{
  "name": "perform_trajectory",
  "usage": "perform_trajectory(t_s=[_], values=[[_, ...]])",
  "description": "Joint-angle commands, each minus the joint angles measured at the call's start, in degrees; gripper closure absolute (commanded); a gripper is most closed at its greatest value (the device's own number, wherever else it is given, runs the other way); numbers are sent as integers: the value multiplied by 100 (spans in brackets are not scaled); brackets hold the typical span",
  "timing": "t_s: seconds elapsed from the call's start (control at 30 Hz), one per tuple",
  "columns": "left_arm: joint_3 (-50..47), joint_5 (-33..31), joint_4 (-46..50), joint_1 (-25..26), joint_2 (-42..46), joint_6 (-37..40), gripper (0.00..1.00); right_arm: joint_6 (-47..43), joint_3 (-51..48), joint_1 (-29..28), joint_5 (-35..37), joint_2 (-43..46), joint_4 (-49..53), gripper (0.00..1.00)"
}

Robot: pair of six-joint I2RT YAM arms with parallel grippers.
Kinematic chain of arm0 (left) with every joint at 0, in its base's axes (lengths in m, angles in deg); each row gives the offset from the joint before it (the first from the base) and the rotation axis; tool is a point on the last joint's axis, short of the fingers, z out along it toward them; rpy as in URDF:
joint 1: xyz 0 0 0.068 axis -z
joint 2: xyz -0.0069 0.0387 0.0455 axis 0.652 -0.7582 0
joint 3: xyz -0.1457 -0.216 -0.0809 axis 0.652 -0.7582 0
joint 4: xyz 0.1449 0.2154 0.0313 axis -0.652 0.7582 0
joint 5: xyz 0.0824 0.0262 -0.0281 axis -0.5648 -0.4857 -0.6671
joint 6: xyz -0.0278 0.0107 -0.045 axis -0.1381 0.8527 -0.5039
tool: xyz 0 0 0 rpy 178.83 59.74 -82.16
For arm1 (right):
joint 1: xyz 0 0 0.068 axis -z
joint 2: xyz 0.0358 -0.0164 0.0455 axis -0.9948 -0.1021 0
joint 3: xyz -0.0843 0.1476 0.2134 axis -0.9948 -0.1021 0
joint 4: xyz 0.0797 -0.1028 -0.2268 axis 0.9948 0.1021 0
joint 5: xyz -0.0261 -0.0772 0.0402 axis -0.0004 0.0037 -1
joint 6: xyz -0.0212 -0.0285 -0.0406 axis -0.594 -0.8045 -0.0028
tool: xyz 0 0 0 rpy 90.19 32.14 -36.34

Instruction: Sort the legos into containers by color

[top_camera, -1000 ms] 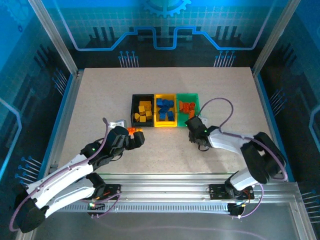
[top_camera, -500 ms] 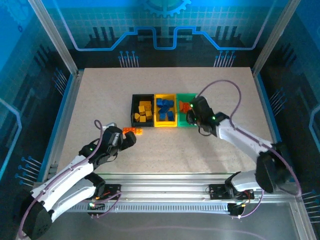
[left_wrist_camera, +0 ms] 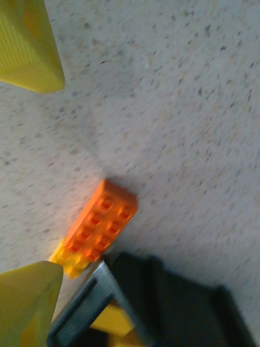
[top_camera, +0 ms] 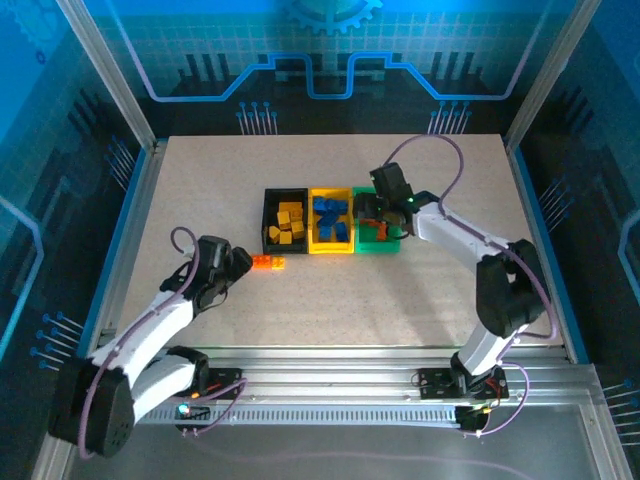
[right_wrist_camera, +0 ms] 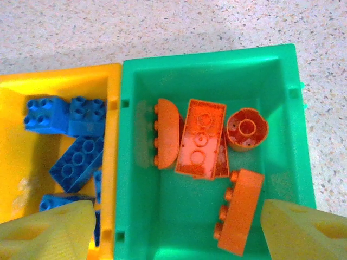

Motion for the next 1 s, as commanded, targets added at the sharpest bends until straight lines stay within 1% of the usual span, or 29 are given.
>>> perform_trajectory(t_s=[0.0,0.1,0.2,0.27,0.3,0.37,0.43,0.53,0.6,0.67,0.77,0.87,0.97], values=[[32,189,-1011,-293,-924,-167,21,68,-406,-118,-157,532,-188,21],[433,266,-1364,-325,-1758,-190,19,113,-689,-145,-181,785,-283,23],[826,16,-1446,-324,-2271,-164,18,165,-909,-144,-200,977,-325,24],[1129,-94,-1233,-324,-2588,-29,23,200,-1008,-131,-195,1070,-342,25],[1239,-90,-1135,-317,-2733,55,27,198,-1042,-136,-187,1108,-353,25],[1295,-52,-1066,-307,-2915,191,31,203,-1089,-128,-180,1158,-361,25],[1197,8,-1142,-288,-2963,269,31,221,-1127,-127,-179,1181,-383,26],[920,310,-1446,-118,-2964,334,32,242,-1139,-127,-244,1115,-441,27],[775,510,-1523,54,-2898,339,32,247,-1126,-143,-259,1029,-448,27],[604,511,-1444,263,-2699,238,31,247,-1134,-178,-257,980,-448,27],[46,707,-1556,436,-1981,26,30,254,-1230,-212,-263,1003,-491,27],[-194,810,-1257,812,-1285,-36,28,223,-1304,-262,-416,1006,-579,27],[-266,803,-710,1054,-647,-138,26,121,-1281,-535,-591,917,-639,23]])
